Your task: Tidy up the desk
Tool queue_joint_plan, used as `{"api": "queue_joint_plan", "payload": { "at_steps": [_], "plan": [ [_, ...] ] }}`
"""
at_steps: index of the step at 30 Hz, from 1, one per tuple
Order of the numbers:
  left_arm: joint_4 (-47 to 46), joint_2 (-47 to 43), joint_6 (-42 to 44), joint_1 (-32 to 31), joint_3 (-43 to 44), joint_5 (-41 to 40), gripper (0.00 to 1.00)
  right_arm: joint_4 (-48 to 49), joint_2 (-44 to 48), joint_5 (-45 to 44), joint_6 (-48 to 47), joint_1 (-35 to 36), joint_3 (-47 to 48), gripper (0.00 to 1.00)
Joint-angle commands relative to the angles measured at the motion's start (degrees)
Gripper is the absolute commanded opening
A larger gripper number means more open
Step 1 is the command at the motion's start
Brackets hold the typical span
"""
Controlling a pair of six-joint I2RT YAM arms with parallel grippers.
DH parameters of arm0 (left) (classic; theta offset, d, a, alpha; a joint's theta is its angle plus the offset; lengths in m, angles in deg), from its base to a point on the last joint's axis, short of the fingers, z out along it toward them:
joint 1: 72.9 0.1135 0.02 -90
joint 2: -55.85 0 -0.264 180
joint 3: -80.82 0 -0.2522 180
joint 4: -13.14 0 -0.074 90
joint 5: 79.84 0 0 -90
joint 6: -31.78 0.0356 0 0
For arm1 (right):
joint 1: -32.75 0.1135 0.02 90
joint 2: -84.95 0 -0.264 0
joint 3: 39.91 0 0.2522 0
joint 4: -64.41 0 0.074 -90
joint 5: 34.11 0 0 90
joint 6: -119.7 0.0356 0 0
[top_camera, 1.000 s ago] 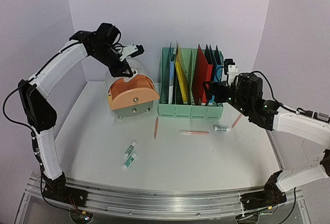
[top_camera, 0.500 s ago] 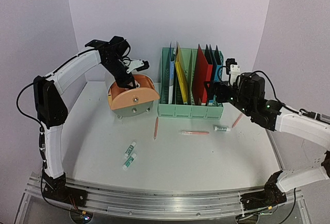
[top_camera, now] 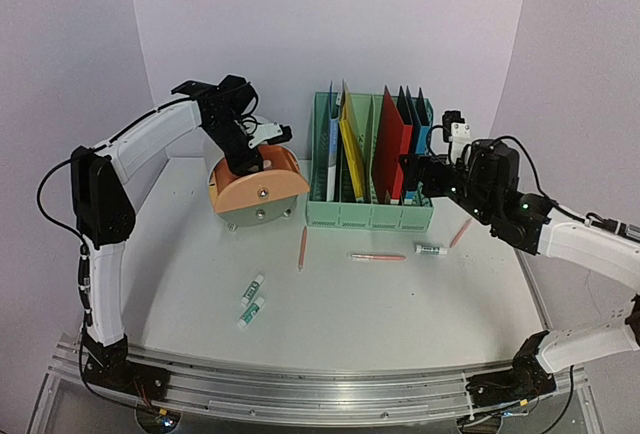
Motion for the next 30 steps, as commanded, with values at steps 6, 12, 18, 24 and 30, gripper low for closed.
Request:
{"api": "queue_joint_plan", "payload": {
  "at_steps": [6,12,18,24,30],
  "plan": [
    [0.84,0.64,0.65,-0.4,1.32,-1.35,0.34,0.52,2.21,-1.12,-0.44,-0.16,0.7,0.97],
    [-0.68,-1.82,0.37,-0.39,2.91,-1.7,0.43,0.37,2.01,-0.7,-0.09,-0.16,0.7,0.98],
    [-1.38,-4.45,-0.07,-0.41,3.75,-1.84,0.47,0.37,1.0,0.59,0.09,-0.16,1.56,0.98],
    [-3.65,-7.66,-1.3,-0.4,3.96,0.05,0.52,0.37,0.7,1.31,0.09,-0.16,2.11,0.98],
    [-11.74,-15.45,-0.26,-0.41,-2.16,7.57,0.55,0.37,0.52,1.71,0.23,-0.16,2.48,0.98]
  ]
}}
